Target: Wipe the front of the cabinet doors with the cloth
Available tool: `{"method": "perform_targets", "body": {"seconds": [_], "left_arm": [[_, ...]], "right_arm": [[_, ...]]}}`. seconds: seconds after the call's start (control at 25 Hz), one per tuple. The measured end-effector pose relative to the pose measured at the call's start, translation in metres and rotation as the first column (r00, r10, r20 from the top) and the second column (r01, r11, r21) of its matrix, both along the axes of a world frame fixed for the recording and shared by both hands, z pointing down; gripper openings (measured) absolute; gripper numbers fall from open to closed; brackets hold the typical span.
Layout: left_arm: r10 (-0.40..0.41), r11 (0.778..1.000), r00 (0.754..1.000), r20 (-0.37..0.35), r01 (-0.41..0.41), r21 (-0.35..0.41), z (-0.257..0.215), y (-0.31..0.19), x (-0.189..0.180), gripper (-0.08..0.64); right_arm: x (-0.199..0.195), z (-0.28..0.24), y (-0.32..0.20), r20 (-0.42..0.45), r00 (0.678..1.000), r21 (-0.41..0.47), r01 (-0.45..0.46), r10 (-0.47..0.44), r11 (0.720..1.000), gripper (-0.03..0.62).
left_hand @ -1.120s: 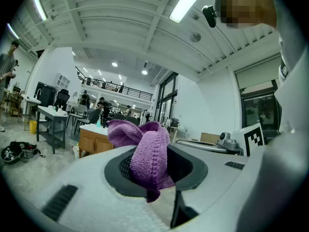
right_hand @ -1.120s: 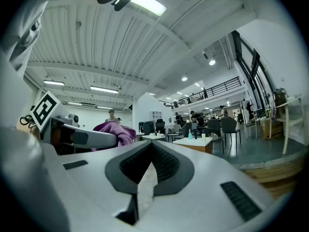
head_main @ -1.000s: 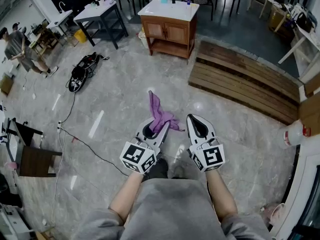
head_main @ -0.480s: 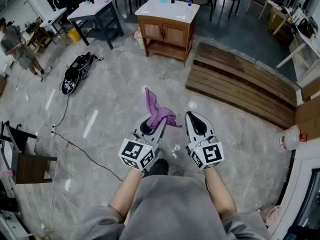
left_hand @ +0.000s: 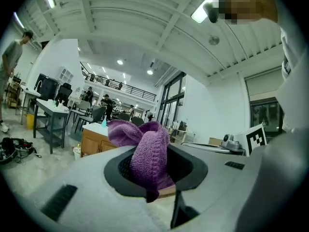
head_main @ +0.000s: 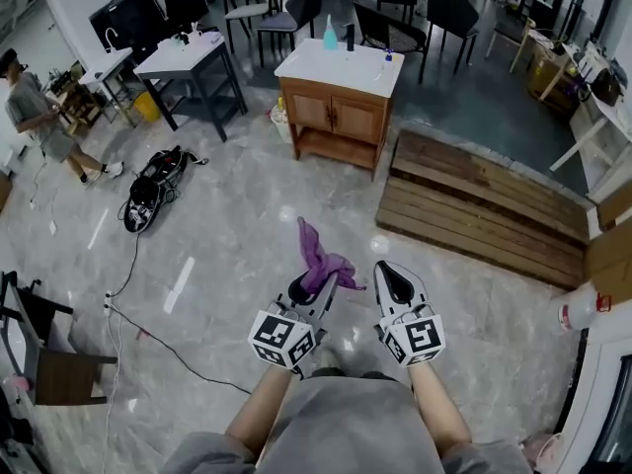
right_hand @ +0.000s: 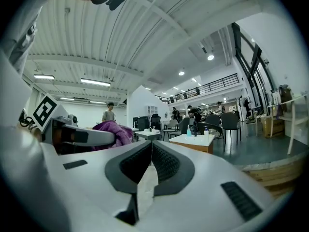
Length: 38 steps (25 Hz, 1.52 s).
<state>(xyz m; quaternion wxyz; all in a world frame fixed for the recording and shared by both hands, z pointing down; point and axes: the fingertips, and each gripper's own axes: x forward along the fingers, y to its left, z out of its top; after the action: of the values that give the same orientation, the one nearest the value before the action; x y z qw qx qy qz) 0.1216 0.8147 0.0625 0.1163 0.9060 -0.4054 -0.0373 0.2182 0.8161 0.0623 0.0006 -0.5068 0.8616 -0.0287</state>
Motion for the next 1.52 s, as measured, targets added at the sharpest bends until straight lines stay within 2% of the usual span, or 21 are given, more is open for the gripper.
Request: {"method": "perform_targets", "body": {"seconds": [0.24,0.44,0.68,1.2,1.52], "left_arm": [[-0.015,1.000,1.000,-0.011,0.015,-0.012,0.004,-0.047,-0.030,0.104],[-0.010,1.000,1.000,-0.010,0.010,-0.027,0.013,-0.082,-0.031,0.104],[-0.010,0.999,1.000,0.006,0.010,-0.041,0.022,-0.138,-0.022,0.104],[-0.070,0.996,0.995,0.066,0.074,-0.057,0.014,-0.273,0.013,0.104],[-0.101,0.990,0.992,0.080,0.108,-0.087,0.027,-0.333,0.029,0.104]], "right_arm": [[-0.021,0.004,-0.043,-0.008,1.000,-0.010,-0.009,0.009,1.000,0.011],[-0.022,0.007,-0.081,-0.014,1.000,-0.011,-0.012,0.012,1.000,0.011],[-0.013,0.017,-0.142,0.000,1.000,-0.021,-0.012,0.012,1.000,0.011],[0.017,0.011,-0.291,0.032,0.998,-0.024,0.063,-0.062,0.998,0.011],[0.037,0.024,-0.355,0.054,0.995,-0.053,0.084,-0.081,0.995,0.011]]}}
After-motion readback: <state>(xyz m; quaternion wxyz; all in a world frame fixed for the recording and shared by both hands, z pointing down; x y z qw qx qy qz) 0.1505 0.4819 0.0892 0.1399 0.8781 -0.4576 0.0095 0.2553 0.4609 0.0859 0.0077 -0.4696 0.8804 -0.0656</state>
